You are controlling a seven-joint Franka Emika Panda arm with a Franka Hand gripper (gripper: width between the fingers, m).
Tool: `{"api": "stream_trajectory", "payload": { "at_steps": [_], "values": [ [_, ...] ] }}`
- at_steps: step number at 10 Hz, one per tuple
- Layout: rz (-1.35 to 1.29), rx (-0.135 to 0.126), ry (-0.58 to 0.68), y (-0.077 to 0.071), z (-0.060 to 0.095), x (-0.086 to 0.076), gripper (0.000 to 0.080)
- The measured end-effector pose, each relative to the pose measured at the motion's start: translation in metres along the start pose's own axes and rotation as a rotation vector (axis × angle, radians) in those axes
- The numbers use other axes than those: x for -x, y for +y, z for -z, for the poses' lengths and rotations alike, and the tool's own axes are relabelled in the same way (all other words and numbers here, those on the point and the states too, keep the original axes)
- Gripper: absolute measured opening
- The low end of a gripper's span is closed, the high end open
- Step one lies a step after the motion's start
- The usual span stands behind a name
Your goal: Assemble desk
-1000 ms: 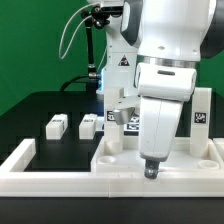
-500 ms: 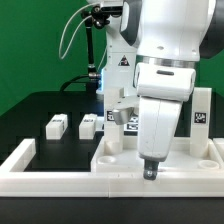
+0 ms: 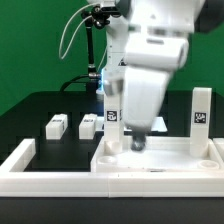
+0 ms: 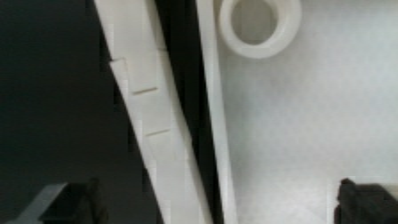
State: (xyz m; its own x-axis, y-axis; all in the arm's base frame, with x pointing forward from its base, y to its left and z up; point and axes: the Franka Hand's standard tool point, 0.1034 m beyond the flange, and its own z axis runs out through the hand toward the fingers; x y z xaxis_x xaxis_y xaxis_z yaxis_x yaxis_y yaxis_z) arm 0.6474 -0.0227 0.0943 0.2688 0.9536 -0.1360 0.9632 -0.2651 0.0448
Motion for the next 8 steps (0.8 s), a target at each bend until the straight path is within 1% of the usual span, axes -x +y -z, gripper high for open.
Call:
{"api": "stream_trajectory", "payload": {
  "at_steps": [1,2,3,7,8],
  "values": [
    [-0.057,0.004,-0.004,0.007,0.012,0.006,0.0648],
    [-0.13,0.006,-0.003,0.008,0.012,0.005,0.0648],
    [-0.177,0.001,-0.004,0.006,0.009,0.005,0.0648],
    [-0.455,0.001,-0.003,0.006,0.01,0.007,0.0648],
    [-0.514,-0.022,0.011,0.006,0.016,0.026,0.0648]
  ]
}}
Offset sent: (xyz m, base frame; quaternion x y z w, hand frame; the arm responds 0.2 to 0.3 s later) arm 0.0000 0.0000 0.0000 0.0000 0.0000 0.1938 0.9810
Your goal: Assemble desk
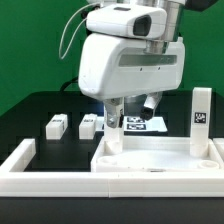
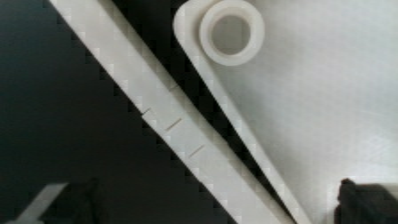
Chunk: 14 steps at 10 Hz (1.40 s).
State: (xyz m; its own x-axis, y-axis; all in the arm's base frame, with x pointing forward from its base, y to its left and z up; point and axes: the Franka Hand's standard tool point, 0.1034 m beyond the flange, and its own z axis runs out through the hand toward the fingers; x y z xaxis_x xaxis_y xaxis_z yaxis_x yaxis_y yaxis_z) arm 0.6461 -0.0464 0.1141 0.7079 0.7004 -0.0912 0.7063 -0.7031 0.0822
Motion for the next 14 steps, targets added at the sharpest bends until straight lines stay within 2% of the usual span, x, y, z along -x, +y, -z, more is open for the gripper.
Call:
{"api": "stream_trajectory", "payload": {
  "at_steps": [1,2,3,4,5,8,9,10,11,12,13,14],
  "values": [
    [-0.071,-0.015,0.005,0.015,0.007,0.032,0.0648],
    [-0.152,-0.037,0.005,0.024,0.008,0.06,0.0648],
    [-0.242,-0.062,-0.007,0.029,0.006,0.083,0.0648],
    [-0.322,-0.071,-0.011,0.035,0.002,0.1,0.0648],
    [-0.395,-0.067,-0.005,0.039,0.003,0.104,0.0648],
    [-0.588,-0.072,-0.01,0.036,0.002,0.1,0.0648],
    [-0.644,-0.083,-0.011,0.035,-0.002,0.103,0.0648],
    [-0.729,-0.121,-0.021,0.029,-0.014,0.118,0.0648],
    [-0.774,-0.146,-0.042,0.024,-0.025,0.137,0.0648],
    [-0.83,-0.184,-0.07,0.017,-0.032,0.153,0.0648],
    [-0.848,-0.218,-0.098,0.012,-0.032,0.162,0.0648],
    [-0.843,-0.224,-0.101,0.011,-0.028,0.16,0.0648]
  ]
}}
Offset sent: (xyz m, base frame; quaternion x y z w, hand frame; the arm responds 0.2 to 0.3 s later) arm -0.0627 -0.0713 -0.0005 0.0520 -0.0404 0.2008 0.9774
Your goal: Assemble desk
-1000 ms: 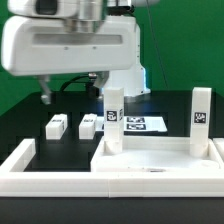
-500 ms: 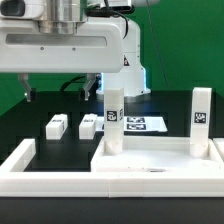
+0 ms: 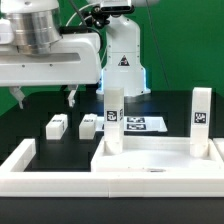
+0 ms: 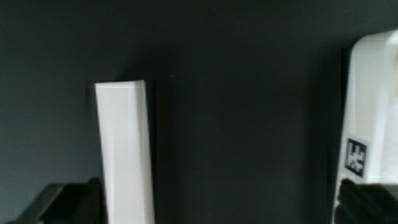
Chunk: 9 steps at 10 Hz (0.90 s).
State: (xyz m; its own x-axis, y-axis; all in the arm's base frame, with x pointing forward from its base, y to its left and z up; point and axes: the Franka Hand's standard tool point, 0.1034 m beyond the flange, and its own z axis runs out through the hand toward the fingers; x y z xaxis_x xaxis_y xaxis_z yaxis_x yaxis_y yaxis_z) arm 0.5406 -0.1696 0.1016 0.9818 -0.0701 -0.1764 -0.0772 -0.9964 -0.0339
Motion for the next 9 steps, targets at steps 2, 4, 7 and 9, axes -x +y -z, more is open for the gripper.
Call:
{"api": "stream_trajectory", "payload": {
  "at_steps": [2,4,7,9],
  "values": [
    [0.004,-0.002,-0.016,-0.001,-0.003,-0.001,0.0648],
    [-0.013,-0.064,-0.189,0.001,-0.005,0.02,0.0648],
    [-0.124,-0.143,-0.494,0.006,-0.023,0.059,0.0648],
    [-0.131,-0.14,-0.6,0.005,-0.028,0.059,0.0648]
  ]
}}
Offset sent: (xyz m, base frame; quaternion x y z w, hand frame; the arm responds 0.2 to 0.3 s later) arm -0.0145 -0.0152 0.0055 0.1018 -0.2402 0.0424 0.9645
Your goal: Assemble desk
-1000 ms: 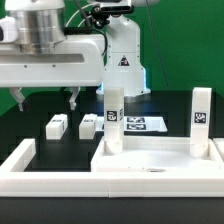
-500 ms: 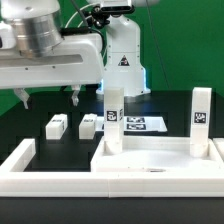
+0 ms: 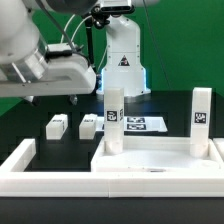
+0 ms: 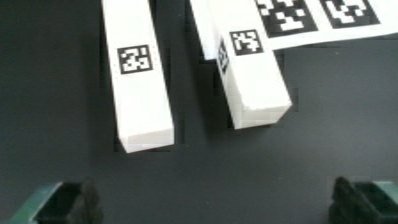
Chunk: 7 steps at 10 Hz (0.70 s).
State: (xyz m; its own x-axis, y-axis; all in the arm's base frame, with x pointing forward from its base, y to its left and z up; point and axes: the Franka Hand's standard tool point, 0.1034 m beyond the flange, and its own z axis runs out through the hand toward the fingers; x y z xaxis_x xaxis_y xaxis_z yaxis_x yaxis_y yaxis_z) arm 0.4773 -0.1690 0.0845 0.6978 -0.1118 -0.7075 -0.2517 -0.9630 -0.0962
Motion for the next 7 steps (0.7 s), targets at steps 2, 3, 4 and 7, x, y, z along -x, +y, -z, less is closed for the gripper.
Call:
{"api": "stream_trajectory", "payload": {
  "at_steps": [2,3,4,7],
  "values": [
    [-0.002,0.002,-0.044,0.001,-0.003,-0.006,0.0648],
    [-0.047,-0.024,-0.07,0.002,-0.008,-0.002,0.0648],
    [-0.153,-0.092,-0.161,0.012,-0.024,0.003,0.0648],
    [-0.208,-0.163,-0.15,0.019,-0.039,0.013,0.0648]
  ]
}}
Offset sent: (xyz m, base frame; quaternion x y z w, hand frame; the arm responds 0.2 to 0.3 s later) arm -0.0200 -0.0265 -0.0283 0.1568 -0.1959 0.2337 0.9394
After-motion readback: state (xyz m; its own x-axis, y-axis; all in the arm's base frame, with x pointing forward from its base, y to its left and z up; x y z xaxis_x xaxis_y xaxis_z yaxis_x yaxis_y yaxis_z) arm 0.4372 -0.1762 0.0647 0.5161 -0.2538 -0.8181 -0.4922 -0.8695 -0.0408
